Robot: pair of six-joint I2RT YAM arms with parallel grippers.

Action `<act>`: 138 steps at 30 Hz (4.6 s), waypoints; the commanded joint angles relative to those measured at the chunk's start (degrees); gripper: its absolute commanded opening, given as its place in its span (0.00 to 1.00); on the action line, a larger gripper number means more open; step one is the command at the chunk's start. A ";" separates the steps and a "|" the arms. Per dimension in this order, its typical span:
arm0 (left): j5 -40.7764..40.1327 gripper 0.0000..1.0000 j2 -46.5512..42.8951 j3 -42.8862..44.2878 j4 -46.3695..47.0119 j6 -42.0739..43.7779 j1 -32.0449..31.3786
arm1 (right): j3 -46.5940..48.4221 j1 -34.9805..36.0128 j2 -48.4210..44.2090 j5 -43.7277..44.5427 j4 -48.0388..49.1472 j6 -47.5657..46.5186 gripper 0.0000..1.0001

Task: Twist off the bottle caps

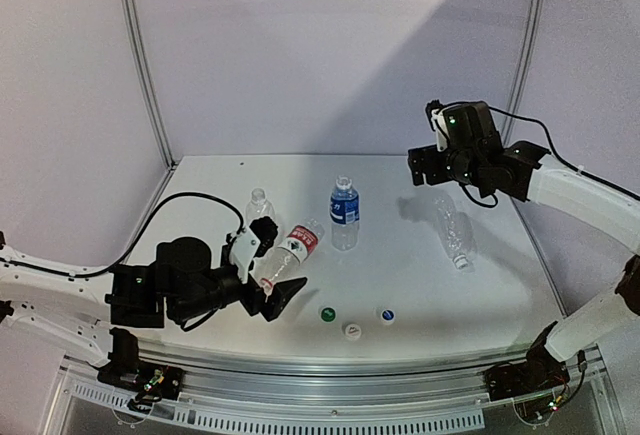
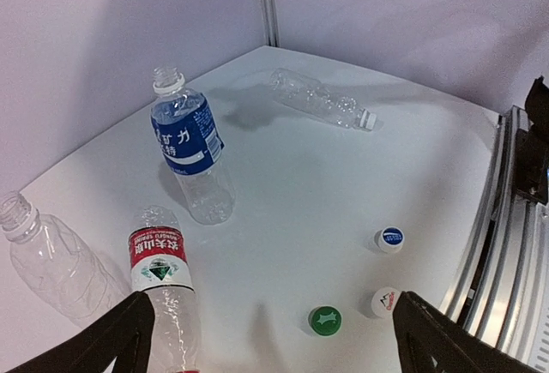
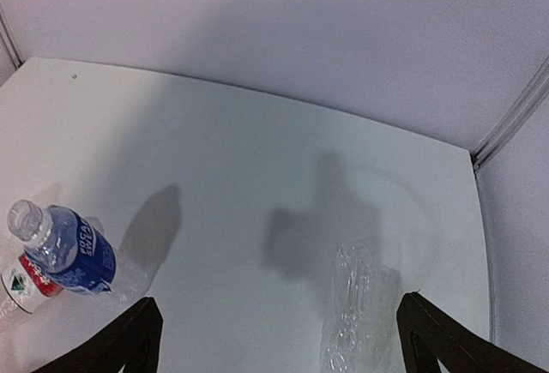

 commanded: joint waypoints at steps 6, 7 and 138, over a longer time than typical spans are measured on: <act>-0.91 0.99 0.18 -0.78 -0.45 -0.46 0.51 | -4.59 -4.44 3.74 -2.98 -6.45 4.49 0.91; -0.79 0.99 0.31 -0.85 -0.31 -0.32 0.51 | -5.18 -4.68 4.50 -2.83 -6.46 4.39 0.90; -7.90 0.58 29.17 10.91 12.36 49.19 -11.92 | -0.96 29.43 -5.95 -34.77 -28.72 3.02 0.95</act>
